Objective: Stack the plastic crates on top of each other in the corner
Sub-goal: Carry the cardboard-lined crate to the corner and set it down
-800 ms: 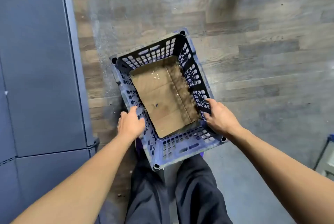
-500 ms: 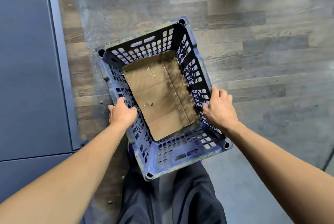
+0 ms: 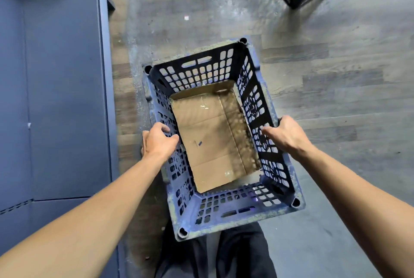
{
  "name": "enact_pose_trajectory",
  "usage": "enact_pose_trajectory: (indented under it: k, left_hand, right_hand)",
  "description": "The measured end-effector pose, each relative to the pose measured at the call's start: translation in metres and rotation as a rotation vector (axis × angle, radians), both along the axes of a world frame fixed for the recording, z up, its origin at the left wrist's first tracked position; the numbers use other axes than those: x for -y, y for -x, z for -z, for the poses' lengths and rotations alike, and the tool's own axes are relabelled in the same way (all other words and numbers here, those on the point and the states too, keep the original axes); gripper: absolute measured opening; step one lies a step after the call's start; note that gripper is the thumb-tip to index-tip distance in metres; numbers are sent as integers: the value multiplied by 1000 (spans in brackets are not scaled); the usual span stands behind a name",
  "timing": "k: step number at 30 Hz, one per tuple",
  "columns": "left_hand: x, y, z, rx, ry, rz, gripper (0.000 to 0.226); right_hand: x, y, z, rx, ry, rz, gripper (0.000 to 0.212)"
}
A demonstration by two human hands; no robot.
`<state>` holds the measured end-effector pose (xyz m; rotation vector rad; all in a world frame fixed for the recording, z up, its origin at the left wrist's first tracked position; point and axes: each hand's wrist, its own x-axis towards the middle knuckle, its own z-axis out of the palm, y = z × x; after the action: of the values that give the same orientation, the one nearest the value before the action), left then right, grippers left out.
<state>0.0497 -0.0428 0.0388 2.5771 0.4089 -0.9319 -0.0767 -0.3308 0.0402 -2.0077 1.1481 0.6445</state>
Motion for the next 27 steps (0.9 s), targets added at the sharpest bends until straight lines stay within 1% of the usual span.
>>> enact_pose_trajectory:
  k: [2, 5, 8, 14, 19, 23, 27]
  left_hand:
    - [11, -10, -37, 44, 12, 26, 17]
    - [26, -21, -90, 77, 32, 95, 13]
    - [49, -26, -171, 118, 70, 137, 12]
    - [95, -35, -299, 239, 128, 167, 12]
    - [119, -47, -377, 328, 154, 210, 10]
    - [127, -61, -416, 371, 144, 242, 7]
    - [127, -86, -440, 383, 151, 260, 6]
  right_hand:
    - [12, -1, -40, -1, 35, -21, 34]
    - [27, 0, -95, 28, 71, -55, 35]
    - [49, 10, -171, 100, 95, -31, 38]
    - [86, 17, -293, 144, 165, -24, 28]
    - [103, 9, -366, 196, 232, 2, 25]
    - [107, -8, -408, 206, 293, -15, 22]
    - [105, -33, -437, 216, 335, -28, 21]
